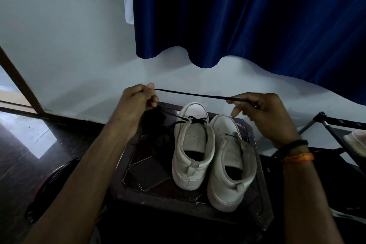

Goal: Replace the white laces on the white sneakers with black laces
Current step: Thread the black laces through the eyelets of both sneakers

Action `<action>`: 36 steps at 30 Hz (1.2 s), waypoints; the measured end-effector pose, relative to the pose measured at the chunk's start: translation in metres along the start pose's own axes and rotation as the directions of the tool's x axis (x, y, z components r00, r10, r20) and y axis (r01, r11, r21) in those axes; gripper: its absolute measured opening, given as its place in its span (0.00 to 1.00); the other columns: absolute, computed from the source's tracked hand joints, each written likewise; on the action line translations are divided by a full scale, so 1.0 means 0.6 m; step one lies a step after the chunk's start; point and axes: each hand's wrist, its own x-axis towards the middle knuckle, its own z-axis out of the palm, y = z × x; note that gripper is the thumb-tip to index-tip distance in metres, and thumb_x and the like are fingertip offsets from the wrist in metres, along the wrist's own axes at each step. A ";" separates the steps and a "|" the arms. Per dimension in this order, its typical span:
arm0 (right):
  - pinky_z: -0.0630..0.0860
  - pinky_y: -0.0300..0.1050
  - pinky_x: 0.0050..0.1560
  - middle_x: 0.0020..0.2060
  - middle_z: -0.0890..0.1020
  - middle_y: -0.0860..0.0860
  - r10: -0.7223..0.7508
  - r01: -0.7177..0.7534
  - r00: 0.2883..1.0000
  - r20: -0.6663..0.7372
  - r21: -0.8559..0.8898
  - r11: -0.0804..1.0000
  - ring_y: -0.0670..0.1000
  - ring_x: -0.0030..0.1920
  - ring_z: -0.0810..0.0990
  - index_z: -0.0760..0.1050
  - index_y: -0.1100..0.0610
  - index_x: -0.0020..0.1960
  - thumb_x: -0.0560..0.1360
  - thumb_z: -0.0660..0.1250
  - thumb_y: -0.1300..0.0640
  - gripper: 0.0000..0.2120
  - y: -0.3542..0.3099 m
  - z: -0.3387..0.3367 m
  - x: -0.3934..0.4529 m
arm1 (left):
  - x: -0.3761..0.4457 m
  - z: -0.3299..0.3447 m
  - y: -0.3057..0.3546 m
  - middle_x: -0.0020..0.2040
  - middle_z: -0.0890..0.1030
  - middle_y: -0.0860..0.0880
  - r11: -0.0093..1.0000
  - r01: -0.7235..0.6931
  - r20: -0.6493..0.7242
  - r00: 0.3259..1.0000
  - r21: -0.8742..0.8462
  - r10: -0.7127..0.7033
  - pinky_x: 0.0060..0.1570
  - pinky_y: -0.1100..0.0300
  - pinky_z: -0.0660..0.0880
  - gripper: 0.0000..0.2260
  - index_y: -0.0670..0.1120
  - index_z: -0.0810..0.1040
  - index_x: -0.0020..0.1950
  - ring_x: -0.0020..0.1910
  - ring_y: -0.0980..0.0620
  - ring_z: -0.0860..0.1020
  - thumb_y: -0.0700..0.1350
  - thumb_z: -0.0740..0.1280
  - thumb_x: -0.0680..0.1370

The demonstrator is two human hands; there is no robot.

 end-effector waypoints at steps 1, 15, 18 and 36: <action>0.72 0.35 0.38 0.36 0.86 0.51 0.013 -0.014 0.999 0.029 0.043 0.999 0.46 0.36 0.79 0.85 0.53 0.53 0.81 0.66 0.61 0.09 0.001 -0.006 -0.002 | 0.004 -0.006 -0.004 0.36 0.80 0.49 0.999 0.039 -0.035 0.999 0.020 -0.038 0.47 0.57 0.76 0.10 0.43 0.78 0.43 0.37 0.53 0.77 0.42 0.64 0.83; 0.73 0.41 0.29 0.34 0.84 0.57 0.110 -0.157 0.970 0.216 0.213 0.964 0.50 0.29 0.76 0.84 0.59 0.53 0.78 0.66 0.57 0.11 -0.018 -0.017 -0.013 | 0.018 -0.023 -0.035 0.45 0.84 0.46 0.671 0.034 -0.135 0.986 0.741 0.099 0.51 0.54 0.77 0.11 0.45 0.79 0.41 0.47 0.45 0.81 0.49 0.67 0.81; 0.70 0.38 0.32 0.26 0.79 0.49 0.094 -0.066 0.981 0.170 -0.164 0.984 0.45 0.26 0.73 0.86 0.50 0.48 0.81 0.66 0.55 0.10 -0.022 -0.001 -0.005 | 0.018 -0.017 -0.033 0.50 0.79 0.47 0.595 -0.189 -0.018 0.946 0.781 0.324 0.52 0.50 0.78 0.02 0.47 0.78 0.48 0.48 0.49 0.79 0.45 0.70 0.78; 0.67 0.37 0.38 0.37 0.74 0.51 -0.030 0.088 0.975 0.221 -0.260 0.961 0.46 0.37 0.73 0.81 0.48 0.45 0.75 0.71 0.60 0.06 -0.072 0.088 -0.001 | -0.049 0.088 0.014 0.37 0.84 0.48 0.866 -0.447 0.397 0.854 0.225 0.338 0.29 0.64 0.75 0.09 0.44 0.81 0.49 0.32 0.50 0.81 0.45 0.78 0.73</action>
